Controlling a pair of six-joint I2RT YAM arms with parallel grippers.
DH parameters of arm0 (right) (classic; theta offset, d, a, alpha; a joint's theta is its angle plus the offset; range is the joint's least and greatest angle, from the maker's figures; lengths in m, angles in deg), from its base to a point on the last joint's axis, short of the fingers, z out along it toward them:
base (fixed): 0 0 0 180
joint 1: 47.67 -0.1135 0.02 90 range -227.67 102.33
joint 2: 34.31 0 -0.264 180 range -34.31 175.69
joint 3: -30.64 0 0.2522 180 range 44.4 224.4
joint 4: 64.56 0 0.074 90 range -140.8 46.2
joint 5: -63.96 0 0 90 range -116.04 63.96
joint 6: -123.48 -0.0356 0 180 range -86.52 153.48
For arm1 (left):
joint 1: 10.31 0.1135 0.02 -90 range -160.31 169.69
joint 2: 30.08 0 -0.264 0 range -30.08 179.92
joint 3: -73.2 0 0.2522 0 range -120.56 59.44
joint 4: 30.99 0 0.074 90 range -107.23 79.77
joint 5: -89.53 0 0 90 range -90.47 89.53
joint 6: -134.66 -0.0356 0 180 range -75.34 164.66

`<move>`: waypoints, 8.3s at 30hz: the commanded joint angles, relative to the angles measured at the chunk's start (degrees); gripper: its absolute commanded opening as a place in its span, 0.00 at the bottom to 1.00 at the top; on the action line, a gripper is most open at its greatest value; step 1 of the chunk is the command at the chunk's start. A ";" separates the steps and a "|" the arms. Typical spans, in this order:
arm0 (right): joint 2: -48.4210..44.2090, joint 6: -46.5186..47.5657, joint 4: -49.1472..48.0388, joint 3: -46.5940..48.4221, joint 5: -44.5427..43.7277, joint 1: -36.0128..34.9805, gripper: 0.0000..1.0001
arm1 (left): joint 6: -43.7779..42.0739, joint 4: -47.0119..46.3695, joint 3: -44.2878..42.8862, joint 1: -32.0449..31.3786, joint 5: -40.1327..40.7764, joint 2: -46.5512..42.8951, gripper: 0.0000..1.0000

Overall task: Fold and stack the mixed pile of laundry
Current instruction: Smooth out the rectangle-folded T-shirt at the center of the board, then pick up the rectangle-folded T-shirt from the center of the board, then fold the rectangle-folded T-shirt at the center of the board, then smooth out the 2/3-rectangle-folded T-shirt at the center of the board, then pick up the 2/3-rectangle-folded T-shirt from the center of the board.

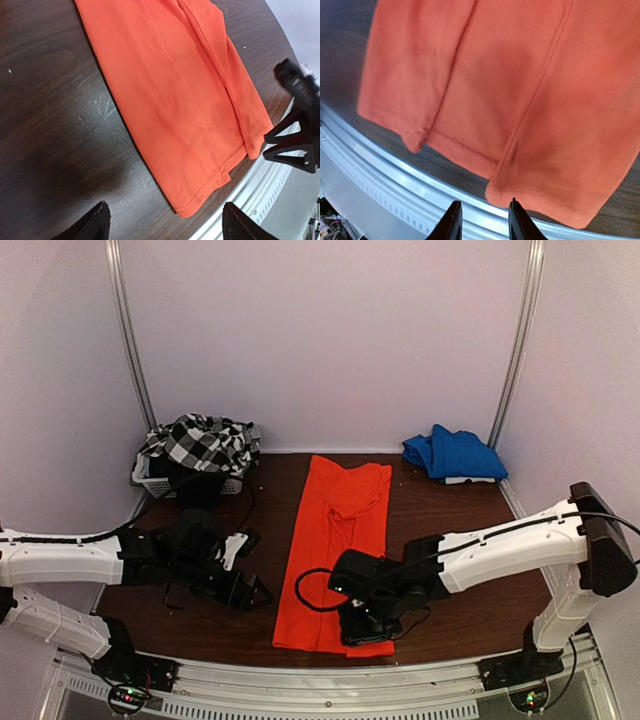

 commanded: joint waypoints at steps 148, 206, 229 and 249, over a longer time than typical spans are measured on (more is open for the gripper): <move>9.55 20.84 -25.34 6.98 26.51 51.69 0.00 | -12.40 4.73 -56.24 20.25 -16.41 54.98 0.00; 26.61 15.87 -31.21 23.69 30.19 48.31 0.18 | -12.17 1.98 -70.60 21.48 -16.87 68.09 0.21; -1.73 20.50 -24.68 -13.16 30.23 50.81 0.43 | -7.34 -12.79 -23.15 19.56 -25.87 39.68 0.48; 1.61 10.69 -42.35 -23.81 30.38 47.54 0.24 | -0.34 -23.57 -17.42 16.03 -24.93 44.19 0.22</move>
